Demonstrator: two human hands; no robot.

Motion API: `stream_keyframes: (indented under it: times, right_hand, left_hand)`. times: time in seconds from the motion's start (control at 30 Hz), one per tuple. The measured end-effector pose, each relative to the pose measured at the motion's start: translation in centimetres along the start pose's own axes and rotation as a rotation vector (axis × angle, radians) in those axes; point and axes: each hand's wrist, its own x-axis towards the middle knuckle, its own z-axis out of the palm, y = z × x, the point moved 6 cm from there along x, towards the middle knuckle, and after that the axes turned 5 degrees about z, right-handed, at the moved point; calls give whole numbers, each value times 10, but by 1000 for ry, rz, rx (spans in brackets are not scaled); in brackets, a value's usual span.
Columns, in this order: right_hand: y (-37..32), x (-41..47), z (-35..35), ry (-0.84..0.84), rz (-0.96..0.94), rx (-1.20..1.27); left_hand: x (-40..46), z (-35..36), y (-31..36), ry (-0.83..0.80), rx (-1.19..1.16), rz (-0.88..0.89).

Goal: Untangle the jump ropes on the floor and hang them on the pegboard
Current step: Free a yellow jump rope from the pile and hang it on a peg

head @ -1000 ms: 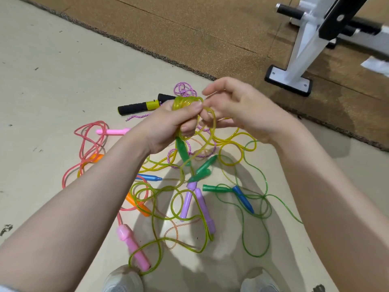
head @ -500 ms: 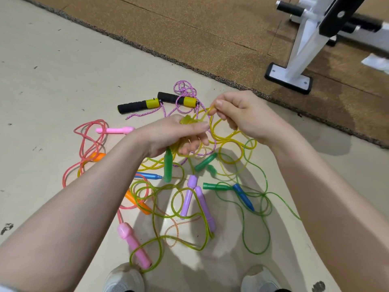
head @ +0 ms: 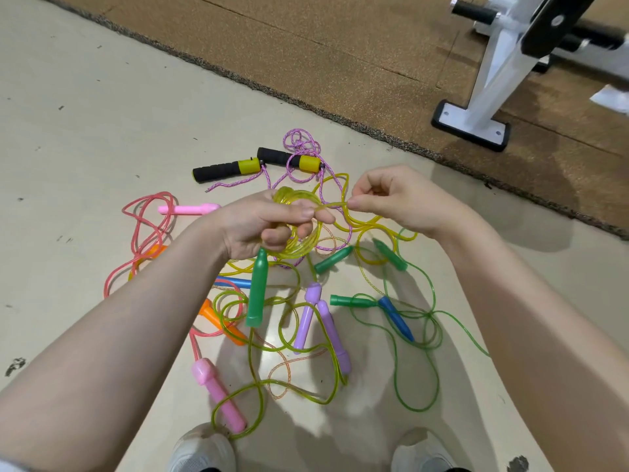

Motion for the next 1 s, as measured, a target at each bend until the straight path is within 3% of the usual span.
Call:
stream_keyframes:
  times: [0.2,0.4,0.53,0.67,0.77,0.87,0.93,1.0]
  right_hand:
    - [-2,-2,1,-69,85,169]
    - [-15,-8,-5,-219,-7,27]
    - [-12,-4,-10,-129,10,-47]
    - [-16,3,0,-11,-34,-41]
    - [-13,9,10,93,-77,65]
    - [6,13,27,36,-29,37]
    - [21,6,42,-168,112,-9]
    - [26,-11,58,-454,266,-120]
  left_hand:
    - [3,2,-4,-4,100,-22]
    - [4,5,-9,-64,155,-72]
    - [5,6,-10,-90,185,-86]
    - [4,20,-19,-236,247,-189]
    - [6,35,-16,-346,122,-95]
    - [7,33,9,-245,-201,162]
    - [8,13,26,-62,-409,324]
    - [9,-20,28,229,-436,399]
